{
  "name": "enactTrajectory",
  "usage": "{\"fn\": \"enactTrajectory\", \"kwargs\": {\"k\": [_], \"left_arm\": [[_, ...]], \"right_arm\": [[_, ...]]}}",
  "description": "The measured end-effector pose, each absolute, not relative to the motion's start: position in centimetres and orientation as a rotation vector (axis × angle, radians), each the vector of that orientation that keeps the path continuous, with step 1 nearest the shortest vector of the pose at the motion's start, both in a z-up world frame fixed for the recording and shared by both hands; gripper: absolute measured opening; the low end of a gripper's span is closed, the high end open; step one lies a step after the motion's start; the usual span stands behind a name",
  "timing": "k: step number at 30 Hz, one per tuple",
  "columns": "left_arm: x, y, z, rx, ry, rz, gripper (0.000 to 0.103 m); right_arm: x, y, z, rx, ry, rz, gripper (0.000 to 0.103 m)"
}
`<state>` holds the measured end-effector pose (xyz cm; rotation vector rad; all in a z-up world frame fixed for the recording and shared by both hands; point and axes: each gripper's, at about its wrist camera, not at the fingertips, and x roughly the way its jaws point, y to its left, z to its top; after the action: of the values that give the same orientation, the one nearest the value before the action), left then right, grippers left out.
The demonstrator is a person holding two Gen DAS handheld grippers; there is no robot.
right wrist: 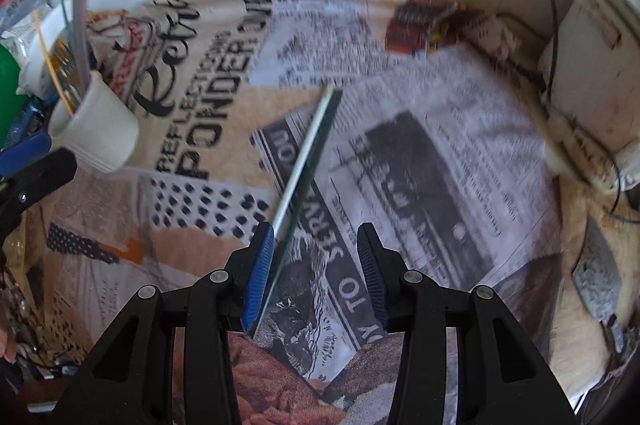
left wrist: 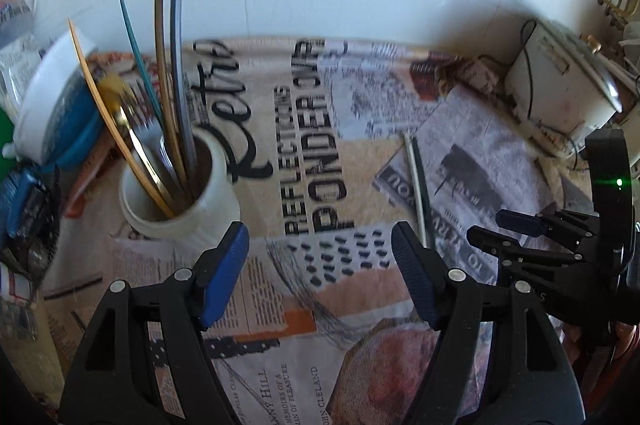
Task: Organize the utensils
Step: 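Move both open tools back to the last utensils on the newspaper, then grasp the dark green stick with the right tool while the left tool grasps the white stick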
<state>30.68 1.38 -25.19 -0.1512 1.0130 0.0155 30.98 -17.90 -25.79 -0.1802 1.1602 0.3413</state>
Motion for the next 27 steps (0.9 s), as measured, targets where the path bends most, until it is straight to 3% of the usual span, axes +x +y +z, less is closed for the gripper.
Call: {"fn": "enactTrajectory", "kwargs": {"k": [14,18,20,22,27], "left_arm": [[29.6,-0.5,-31.0,-0.164,1.128,0.028,0.072],[30.0,-0.9,-31.7,-0.157,1.145,0.021,0.070],[30.5,-1.3,-32.0,-0.149,1.159,0.003,0.062],[31.2,-1.8,-32.5,-0.147,1.174,-0.022,0.058],[33.2,-3.9,-33.4,-0.173,1.203,-0.091,0.049]], "right_arm": [[31.6,-16.8,-30.3,-0.190,1.238,0.353,0.038],[31.8,-16.9,-30.2,-0.198,1.211,0.339,0.028],[32.0,-17.0,-30.2,-0.199,1.201,0.340,0.021],[32.3,-17.4,-30.3,-0.199,1.196,0.324,0.006],[32.0,-20.6,-30.1,-0.127,1.227,0.321,0.006]]}}
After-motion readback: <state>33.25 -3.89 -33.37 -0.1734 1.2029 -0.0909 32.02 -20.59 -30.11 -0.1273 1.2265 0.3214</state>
